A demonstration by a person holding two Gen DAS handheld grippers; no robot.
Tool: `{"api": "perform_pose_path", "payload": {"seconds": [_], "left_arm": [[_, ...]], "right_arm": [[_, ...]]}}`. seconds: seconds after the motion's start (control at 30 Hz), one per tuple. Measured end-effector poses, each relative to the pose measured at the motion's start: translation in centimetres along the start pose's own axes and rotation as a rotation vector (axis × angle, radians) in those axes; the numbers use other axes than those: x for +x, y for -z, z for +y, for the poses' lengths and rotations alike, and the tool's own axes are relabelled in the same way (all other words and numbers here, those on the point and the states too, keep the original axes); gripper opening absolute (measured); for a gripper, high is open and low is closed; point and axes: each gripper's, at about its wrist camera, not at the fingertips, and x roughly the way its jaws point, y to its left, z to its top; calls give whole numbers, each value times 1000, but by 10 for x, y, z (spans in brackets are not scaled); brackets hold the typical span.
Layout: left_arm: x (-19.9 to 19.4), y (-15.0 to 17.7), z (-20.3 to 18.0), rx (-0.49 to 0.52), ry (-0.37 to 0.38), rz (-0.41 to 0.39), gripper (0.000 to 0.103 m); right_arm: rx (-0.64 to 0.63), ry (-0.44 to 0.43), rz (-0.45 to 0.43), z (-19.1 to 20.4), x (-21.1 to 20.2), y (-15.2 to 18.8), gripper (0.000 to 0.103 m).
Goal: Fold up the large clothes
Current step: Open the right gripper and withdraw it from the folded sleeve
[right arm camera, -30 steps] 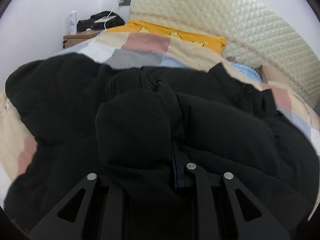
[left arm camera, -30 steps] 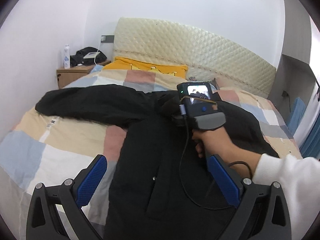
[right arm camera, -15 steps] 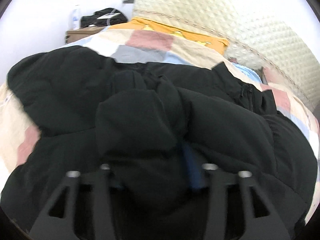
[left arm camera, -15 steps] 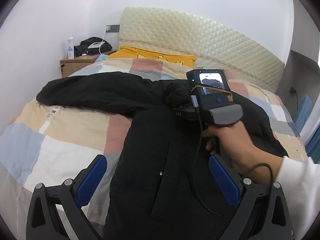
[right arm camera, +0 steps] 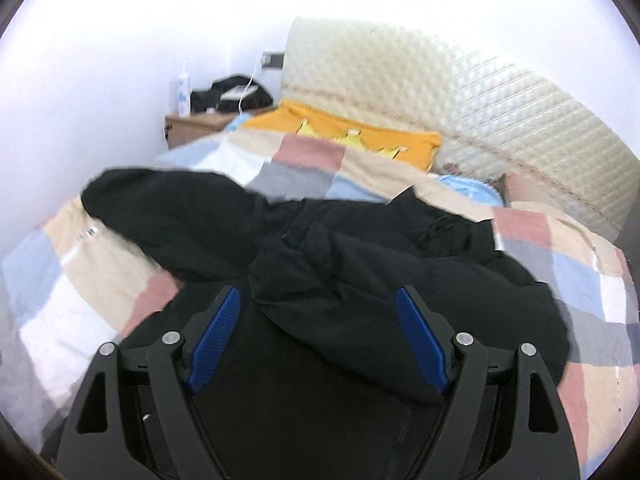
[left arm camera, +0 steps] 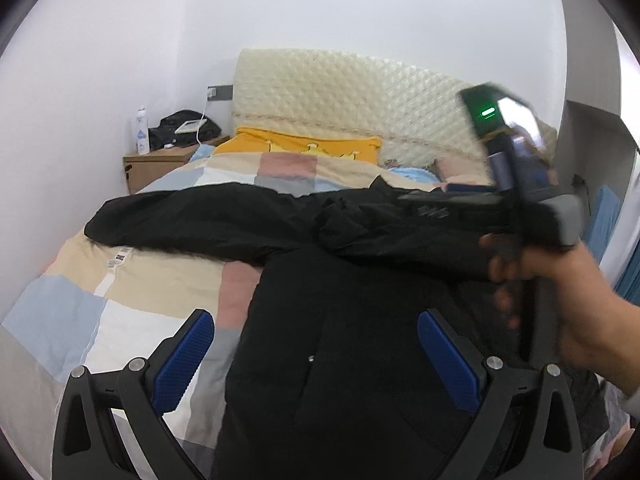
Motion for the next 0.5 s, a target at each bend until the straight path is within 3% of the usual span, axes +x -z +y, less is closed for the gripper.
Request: {"api": "perform_pose_path", "payload": {"seconds": [0.27, 0.5], "left_arm": [[-37, -6, -22, 4, 55, -57, 103], [-66, -4, -41, 36, 76, -109, 103]], "right_arm": [[131, 7, -138, -24, -117, 7, 81], [221, 57, -186, -50, -183, 43, 83]]}}
